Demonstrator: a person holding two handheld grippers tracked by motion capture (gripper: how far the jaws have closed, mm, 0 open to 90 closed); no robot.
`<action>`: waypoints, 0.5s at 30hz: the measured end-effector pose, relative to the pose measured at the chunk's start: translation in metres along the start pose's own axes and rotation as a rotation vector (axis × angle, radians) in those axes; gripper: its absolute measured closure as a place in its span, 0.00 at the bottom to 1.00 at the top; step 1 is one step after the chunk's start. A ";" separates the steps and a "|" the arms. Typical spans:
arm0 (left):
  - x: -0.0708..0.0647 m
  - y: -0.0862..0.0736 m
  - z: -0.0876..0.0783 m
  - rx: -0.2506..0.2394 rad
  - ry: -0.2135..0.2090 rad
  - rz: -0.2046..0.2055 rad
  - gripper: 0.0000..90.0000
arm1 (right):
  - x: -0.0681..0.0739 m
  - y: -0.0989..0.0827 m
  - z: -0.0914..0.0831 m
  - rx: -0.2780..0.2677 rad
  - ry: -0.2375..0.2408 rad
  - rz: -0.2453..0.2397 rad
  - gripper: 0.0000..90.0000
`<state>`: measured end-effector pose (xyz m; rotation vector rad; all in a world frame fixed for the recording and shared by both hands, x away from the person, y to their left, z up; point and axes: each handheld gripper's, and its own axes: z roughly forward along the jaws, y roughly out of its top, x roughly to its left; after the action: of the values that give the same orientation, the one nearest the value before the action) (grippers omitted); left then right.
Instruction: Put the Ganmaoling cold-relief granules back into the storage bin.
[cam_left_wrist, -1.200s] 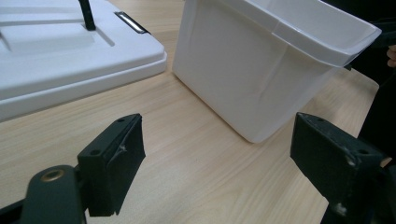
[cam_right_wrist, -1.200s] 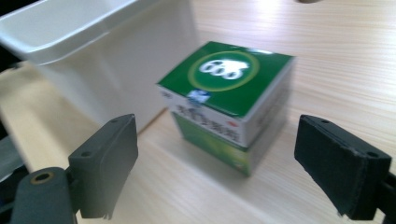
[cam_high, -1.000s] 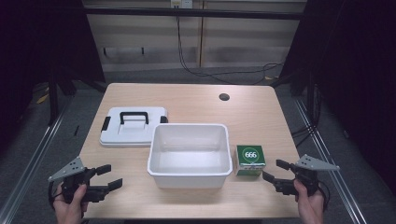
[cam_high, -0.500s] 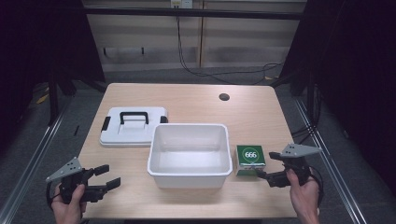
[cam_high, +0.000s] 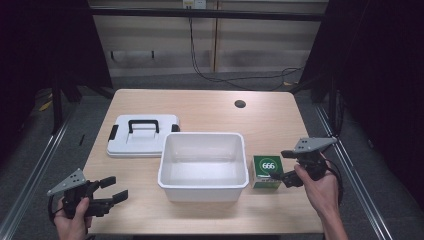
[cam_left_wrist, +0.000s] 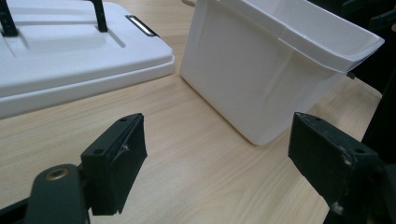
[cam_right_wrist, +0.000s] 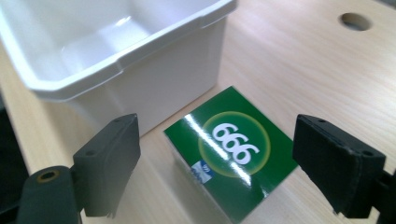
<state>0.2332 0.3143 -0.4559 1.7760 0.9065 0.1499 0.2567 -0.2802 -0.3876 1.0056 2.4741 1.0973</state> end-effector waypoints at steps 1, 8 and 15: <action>0.000 0.000 0.000 -0.001 -0.001 -0.002 0.21 | -0.003 0.006 0.004 0.044 0.005 -0.007 0.15; 0.001 0.000 0.000 0.000 -0.005 -0.004 0.21 | -0.017 0.013 0.015 0.097 0.051 -0.035 0.15; 0.001 0.000 0.000 -0.002 -0.007 -0.006 0.21 | -0.023 0.027 0.029 0.204 0.142 -0.174 0.10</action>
<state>0.2340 0.3150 -0.4563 1.7706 0.9059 0.1406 0.3007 -0.2671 -0.3890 0.7675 2.7726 0.9061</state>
